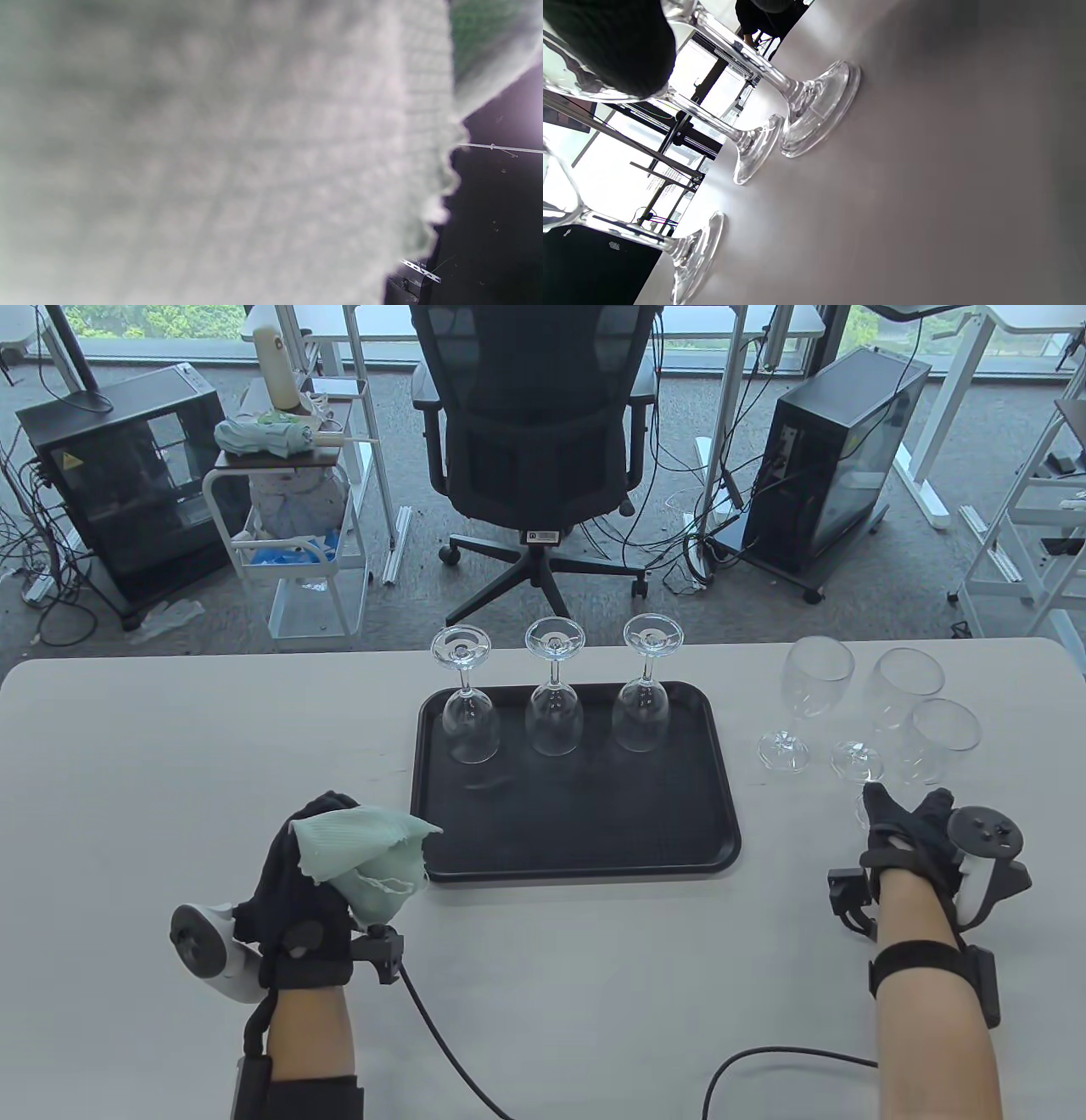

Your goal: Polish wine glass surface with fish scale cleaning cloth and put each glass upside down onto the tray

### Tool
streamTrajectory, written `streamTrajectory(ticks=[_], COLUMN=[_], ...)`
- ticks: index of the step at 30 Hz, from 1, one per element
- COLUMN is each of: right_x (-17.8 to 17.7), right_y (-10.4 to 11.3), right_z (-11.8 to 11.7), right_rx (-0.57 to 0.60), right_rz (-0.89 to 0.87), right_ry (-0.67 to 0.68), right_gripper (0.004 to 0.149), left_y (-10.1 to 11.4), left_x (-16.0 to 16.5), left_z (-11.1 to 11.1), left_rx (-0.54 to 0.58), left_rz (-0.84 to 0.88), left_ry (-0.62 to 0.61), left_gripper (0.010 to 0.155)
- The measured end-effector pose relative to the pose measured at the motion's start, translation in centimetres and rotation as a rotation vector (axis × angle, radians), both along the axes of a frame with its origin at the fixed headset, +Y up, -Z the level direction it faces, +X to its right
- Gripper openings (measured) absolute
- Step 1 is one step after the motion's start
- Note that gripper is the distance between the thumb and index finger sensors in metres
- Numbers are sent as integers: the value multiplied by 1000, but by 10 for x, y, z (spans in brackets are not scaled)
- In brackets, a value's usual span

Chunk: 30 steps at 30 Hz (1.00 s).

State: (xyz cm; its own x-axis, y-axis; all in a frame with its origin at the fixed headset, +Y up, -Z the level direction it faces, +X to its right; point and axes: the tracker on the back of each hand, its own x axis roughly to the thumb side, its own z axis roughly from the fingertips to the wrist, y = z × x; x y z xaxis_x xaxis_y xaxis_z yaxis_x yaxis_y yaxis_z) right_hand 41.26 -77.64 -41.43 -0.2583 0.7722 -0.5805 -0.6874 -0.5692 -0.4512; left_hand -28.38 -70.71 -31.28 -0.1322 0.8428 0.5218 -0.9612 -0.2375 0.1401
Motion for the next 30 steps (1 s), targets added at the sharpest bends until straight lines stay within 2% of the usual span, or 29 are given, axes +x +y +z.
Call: streamTrajectory(ticks=[3,6,11,14,16,18,19,20,22,25,27,30], right_x=[3,5,4,2,-1,-6,-12,-16,-47,-97,-140,-204], right_y=[-5,-8,-9,-7,1,18,32,38,74,106,121,123], right_z=[-12,-18,-10,3,15,24,27,29,38,48,58,75], right_rx=[9,24,76,157,265,372,436,455,587,672,672,703], right_rz=[-70,-39,-13,-5,-4,93,209,271,552,761,922,1053], right_ry=[-21,-75,-162,-102,-32,45,130,170,364,572,648,747], right_gripper=[88,74,47,42,41,41,41,43,47,52,53,52], left_y=[-1,1,5,7,7,6,4,4,1,-2,-3,-6], left_x=[-1,-2,-2,-2,-1,0,1,1,2,3,3,4], left_z=[0,1,3,3,3,3,3,3,2,0,-1,-3], left_rx=[-4,5,21,27,26,23,19,16,4,-9,-18,-35], left_rz=[6,21,22,21,19,18,19,19,16,18,5,-6], left_ry=[3,1,-9,-12,-12,-14,-16,-15,-17,-17,-16,-5], left_gripper=[50,50,51,51,51,51,51,51,51,51,51,51])
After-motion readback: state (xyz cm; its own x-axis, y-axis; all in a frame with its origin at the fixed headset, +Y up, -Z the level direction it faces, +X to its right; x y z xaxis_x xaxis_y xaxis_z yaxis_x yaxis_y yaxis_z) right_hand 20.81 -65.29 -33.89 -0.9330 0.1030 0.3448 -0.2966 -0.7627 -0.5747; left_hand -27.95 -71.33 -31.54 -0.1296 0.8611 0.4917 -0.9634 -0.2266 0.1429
